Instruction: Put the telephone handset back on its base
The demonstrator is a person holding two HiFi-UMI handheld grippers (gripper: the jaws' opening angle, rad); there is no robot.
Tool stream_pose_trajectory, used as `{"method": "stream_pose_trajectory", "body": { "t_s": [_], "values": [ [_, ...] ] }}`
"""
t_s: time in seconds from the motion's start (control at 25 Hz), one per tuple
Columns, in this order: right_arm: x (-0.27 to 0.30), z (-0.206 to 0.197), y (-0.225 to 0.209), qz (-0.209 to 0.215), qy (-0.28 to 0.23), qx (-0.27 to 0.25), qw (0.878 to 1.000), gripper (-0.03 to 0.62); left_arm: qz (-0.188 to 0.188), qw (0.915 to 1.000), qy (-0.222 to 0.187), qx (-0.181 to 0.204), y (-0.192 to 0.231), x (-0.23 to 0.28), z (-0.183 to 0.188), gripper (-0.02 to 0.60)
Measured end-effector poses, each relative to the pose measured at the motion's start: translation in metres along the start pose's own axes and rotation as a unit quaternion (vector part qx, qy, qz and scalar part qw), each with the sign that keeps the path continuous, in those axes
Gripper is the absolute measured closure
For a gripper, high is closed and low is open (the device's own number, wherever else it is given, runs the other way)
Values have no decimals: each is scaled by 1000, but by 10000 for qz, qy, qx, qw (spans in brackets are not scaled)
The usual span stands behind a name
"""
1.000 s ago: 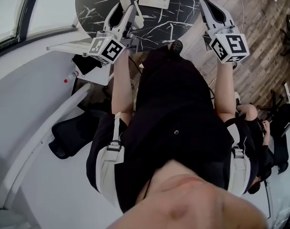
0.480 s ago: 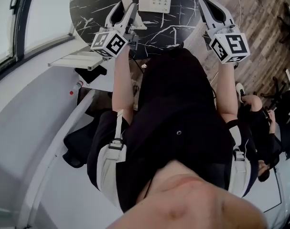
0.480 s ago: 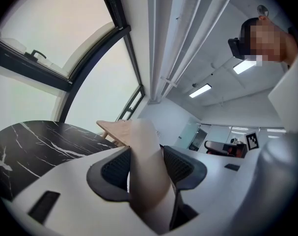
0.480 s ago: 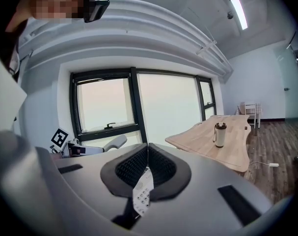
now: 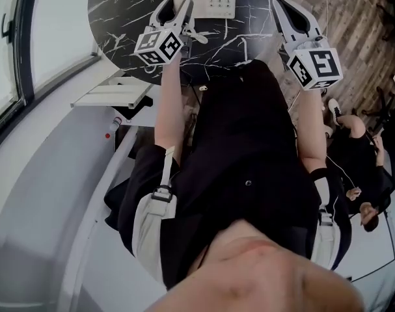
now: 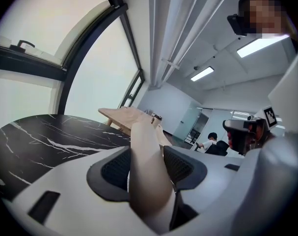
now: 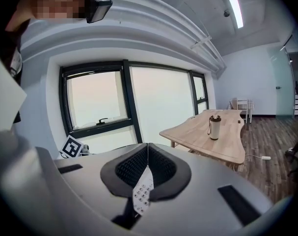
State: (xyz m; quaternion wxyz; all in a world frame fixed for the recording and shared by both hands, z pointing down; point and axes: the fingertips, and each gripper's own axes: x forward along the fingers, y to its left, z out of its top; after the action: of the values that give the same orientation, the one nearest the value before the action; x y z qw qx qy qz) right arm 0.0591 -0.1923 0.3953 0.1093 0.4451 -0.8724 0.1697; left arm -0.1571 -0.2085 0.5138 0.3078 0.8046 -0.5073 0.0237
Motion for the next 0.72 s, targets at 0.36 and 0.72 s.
{"method": "stream_pose_trajectory", "body": {
  "t_s": [0.36,0.72],
  "values": [
    [8,-15,-10,-249,298,105,9992,563,295,9986,424,-68,33,38,-39,357],
    [10,-25,-12,-329,426,173,9984,563,774,9935,791,261,49,60,-69,359]
  ]
}}
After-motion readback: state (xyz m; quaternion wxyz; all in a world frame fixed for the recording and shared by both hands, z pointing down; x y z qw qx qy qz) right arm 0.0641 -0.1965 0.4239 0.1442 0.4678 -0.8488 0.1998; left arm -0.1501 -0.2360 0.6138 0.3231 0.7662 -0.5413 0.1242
